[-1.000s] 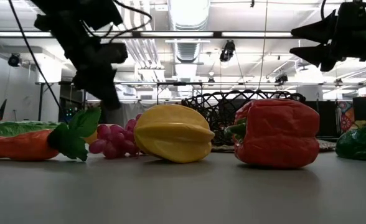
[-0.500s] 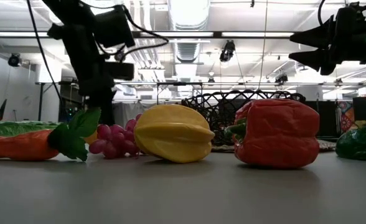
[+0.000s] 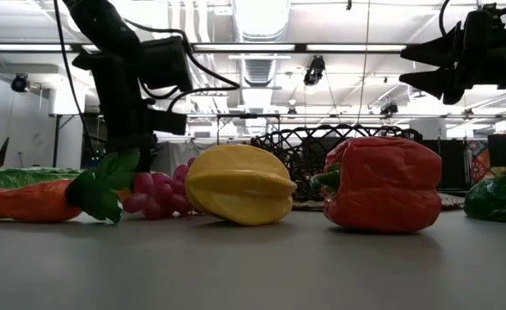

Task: Build produce basket
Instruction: Put the yellow lemon into the basket

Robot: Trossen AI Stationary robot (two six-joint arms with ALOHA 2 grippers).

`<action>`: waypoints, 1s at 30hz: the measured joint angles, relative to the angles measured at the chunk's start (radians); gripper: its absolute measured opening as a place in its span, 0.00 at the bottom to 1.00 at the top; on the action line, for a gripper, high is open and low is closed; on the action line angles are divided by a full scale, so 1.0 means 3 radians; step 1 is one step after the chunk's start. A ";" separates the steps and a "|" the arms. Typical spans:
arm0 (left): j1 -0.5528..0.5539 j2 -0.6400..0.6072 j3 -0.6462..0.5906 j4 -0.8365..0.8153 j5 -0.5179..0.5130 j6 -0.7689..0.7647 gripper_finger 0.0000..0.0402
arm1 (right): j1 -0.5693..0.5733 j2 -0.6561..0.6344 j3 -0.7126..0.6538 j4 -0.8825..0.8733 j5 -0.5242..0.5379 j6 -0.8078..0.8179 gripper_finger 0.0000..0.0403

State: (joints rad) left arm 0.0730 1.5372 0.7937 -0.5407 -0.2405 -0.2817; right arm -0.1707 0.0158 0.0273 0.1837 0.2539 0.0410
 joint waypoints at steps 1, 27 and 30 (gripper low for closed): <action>-0.0001 0.0002 0.0000 -0.0001 0.0000 0.0001 0.71 | 0.0000 0.0000 0.0000 0.0000 0.0000 0.0000 0.98; -0.0603 -0.0635 0.0209 0.2237 -0.0272 0.0772 0.50 | 0.0001 0.0043 0.0003 -0.0048 -0.0189 -0.0001 0.98; -0.0671 -0.0557 0.0207 0.2685 -0.0273 0.0999 0.50 | 0.0001 0.0051 0.0000 0.0063 -0.0350 0.0005 0.98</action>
State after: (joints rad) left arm -0.1283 1.3700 0.8558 0.2649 -0.3225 0.0181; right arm -0.1704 0.0310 0.0273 0.2026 0.1489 0.0425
